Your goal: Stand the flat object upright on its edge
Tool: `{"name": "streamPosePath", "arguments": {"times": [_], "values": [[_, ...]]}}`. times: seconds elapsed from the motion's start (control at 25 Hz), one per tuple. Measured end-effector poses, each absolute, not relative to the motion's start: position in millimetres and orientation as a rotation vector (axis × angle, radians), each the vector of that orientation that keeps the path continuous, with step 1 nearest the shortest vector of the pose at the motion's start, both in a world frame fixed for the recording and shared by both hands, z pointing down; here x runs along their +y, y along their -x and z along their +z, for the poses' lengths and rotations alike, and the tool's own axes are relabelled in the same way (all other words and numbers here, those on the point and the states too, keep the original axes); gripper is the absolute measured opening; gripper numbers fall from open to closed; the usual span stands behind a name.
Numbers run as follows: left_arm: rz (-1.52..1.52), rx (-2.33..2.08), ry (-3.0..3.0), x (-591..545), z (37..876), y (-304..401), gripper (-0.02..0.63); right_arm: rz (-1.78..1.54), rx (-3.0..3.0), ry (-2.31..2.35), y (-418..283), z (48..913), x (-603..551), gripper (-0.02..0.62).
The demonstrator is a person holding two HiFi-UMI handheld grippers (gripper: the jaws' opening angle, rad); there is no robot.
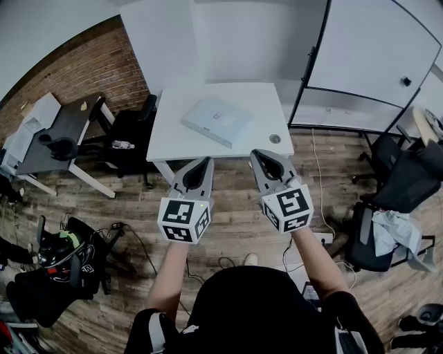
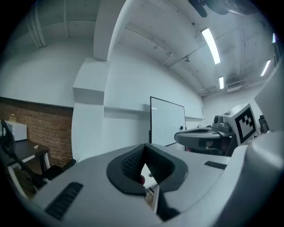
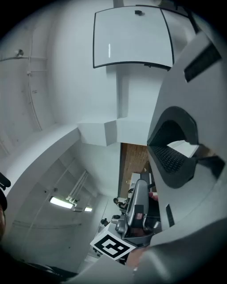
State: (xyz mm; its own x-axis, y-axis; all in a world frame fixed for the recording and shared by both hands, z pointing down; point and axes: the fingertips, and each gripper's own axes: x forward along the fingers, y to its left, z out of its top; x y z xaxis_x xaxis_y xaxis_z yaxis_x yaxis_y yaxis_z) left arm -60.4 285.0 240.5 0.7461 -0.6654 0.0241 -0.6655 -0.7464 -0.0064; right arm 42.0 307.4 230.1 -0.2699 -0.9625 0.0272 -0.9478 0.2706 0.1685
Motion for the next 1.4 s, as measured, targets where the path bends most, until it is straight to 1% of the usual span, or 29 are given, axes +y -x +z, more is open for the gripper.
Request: {"name": "streamPosePath", "arguments": {"times": [0.36, 0.6, 1.0, 1.28, 1.4], "values": [[0.039, -1.127, -2.938, 294, 241, 52, 0.011, -0.012, -2.490, -1.824, -44, 240, 310, 0.041], [0.051, -1.146, -2.944, 294, 241, 44, 0.011, -0.036, -2.487, -1.806, -51, 245, 306, 0.040], [0.039, -1.162, -2.957, 290, 237, 4, 0.011, -0.063, -2.498, -1.842, -94, 245, 303, 0.040], [0.028, -1.201, -2.939, 296, 234, -14, 0.011, -0.012, -2.529, -1.803, -111, 254, 299, 0.040], [0.067, -1.217, -2.962, 301, 235, -17, 0.011, 0.008, -2.545, -1.809, -114, 258, 298, 0.040]]}}
